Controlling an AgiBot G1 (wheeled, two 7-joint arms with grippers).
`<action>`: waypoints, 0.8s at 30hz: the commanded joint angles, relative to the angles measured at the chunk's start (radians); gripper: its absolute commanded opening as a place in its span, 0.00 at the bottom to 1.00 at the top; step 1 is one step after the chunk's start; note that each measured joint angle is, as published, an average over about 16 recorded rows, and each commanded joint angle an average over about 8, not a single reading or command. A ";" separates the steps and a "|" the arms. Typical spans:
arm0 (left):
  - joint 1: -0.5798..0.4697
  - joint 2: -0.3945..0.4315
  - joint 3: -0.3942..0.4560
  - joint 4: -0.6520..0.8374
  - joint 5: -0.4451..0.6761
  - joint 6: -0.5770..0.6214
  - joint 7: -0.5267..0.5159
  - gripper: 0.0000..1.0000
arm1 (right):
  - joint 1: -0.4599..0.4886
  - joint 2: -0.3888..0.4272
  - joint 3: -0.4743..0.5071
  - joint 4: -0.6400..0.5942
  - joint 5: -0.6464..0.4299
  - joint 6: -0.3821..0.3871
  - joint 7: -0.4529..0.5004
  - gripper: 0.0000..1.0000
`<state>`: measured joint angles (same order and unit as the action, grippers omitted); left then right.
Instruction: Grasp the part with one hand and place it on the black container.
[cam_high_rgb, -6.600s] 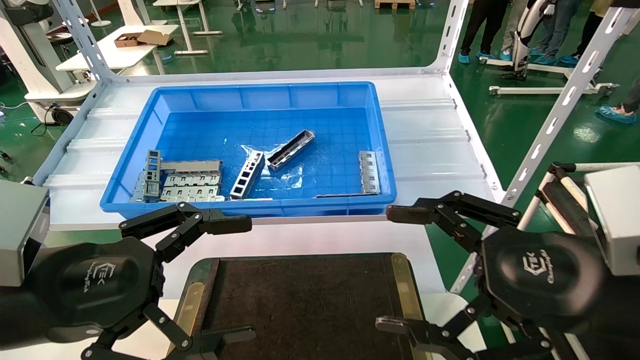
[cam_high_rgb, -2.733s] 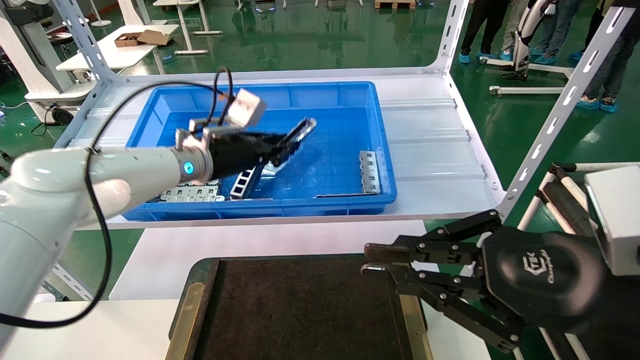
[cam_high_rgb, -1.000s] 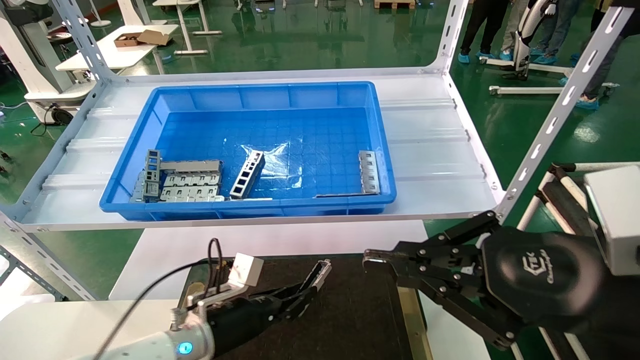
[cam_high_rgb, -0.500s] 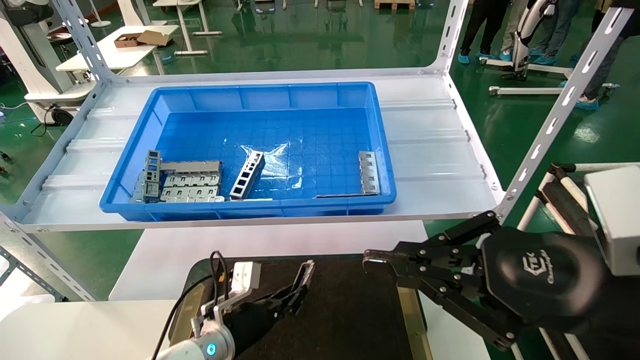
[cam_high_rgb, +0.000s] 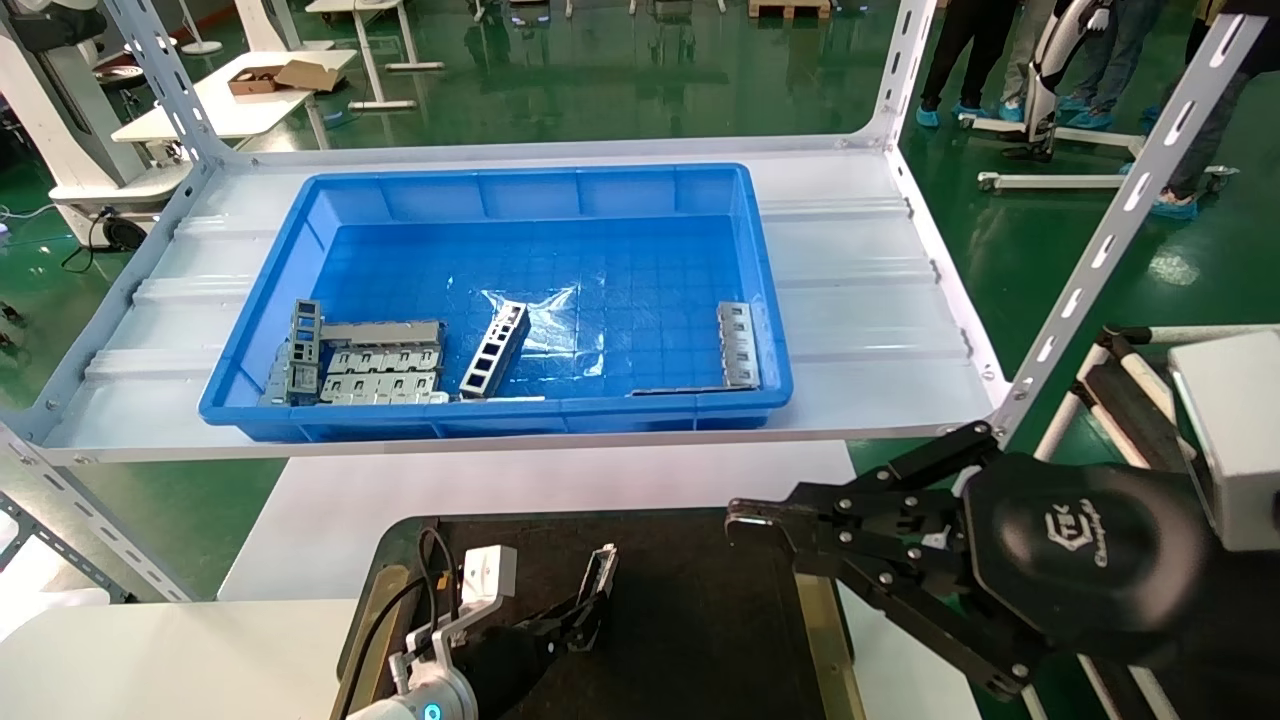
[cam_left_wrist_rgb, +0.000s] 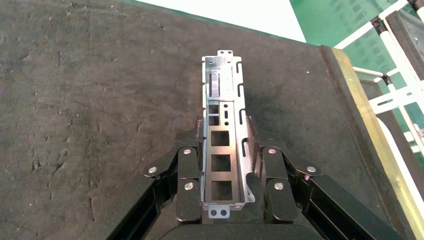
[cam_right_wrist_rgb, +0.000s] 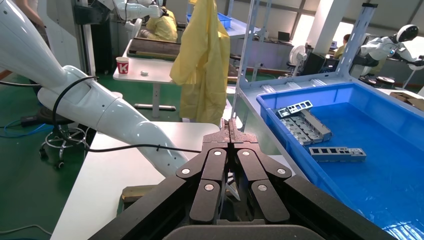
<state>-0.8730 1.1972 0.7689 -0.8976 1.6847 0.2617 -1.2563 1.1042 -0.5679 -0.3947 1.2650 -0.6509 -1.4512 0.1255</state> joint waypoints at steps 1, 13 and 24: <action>-0.001 0.003 0.005 0.003 0.018 -0.003 -0.024 0.55 | 0.000 0.000 0.000 0.000 0.000 0.000 0.000 0.61; -0.009 0.000 0.018 -0.007 0.132 0.031 -0.166 1.00 | 0.000 0.000 0.000 0.000 0.000 0.000 0.000 1.00; -0.015 -0.059 0.015 -0.150 0.265 0.097 -0.274 1.00 | 0.000 0.000 0.000 0.000 0.000 0.000 0.000 1.00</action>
<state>-0.8882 1.1324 0.7842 -1.0474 1.9574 0.3687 -1.5312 1.1042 -0.5679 -0.3949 1.2650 -0.6508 -1.4512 0.1255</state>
